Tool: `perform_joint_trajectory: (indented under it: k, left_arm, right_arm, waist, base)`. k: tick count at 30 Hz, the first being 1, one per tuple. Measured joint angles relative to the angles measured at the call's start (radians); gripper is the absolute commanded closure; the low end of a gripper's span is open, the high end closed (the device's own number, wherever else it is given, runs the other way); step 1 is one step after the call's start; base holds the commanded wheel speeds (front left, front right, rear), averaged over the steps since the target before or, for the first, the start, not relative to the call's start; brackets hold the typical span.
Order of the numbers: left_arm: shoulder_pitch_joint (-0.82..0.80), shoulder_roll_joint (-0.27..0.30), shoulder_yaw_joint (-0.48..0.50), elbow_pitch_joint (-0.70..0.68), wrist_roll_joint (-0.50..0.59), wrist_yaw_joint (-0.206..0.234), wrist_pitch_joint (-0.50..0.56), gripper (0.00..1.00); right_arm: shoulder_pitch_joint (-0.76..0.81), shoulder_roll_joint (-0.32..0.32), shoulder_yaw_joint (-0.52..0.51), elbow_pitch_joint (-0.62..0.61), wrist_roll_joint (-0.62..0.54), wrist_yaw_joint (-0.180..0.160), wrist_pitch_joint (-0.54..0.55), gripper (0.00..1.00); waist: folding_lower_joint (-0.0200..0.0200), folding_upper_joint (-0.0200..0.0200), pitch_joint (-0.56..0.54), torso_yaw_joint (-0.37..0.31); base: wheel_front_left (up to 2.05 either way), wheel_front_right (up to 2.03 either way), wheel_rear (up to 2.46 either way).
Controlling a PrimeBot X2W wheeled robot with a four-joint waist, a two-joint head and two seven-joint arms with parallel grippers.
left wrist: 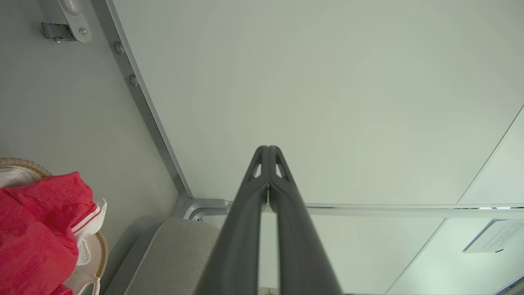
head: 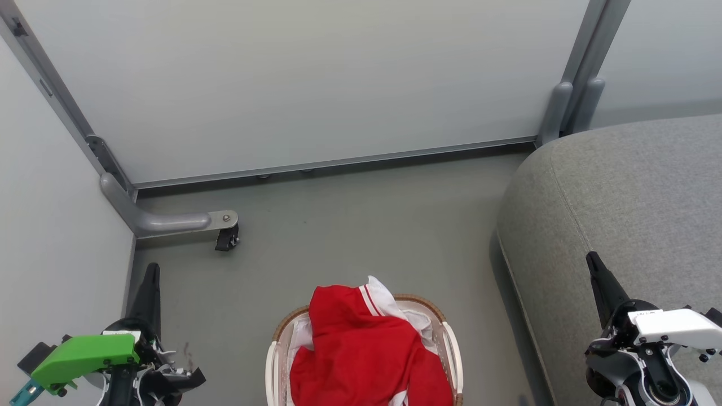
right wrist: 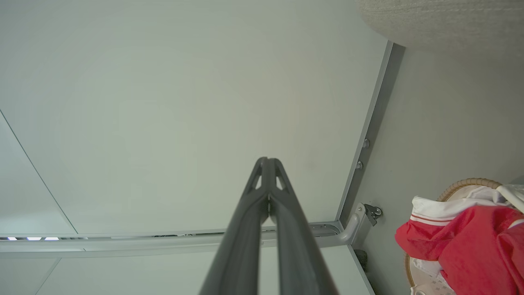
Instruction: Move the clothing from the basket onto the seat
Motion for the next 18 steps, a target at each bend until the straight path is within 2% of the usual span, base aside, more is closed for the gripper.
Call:
perform_joint_trajectory:
  k: [18]
  left_arm:
    - [0.0,0.0,0.0,0.0,0.0,0.0,0.0,1.0]
  right_arm:
    - [0.0,0.0,0.0,0.0,0.0,0.0,0.0,1.0]
  waist:
    - [0.0,0.0,0.0,0.0]
  base:
    - [0.0,0.0,0.0]
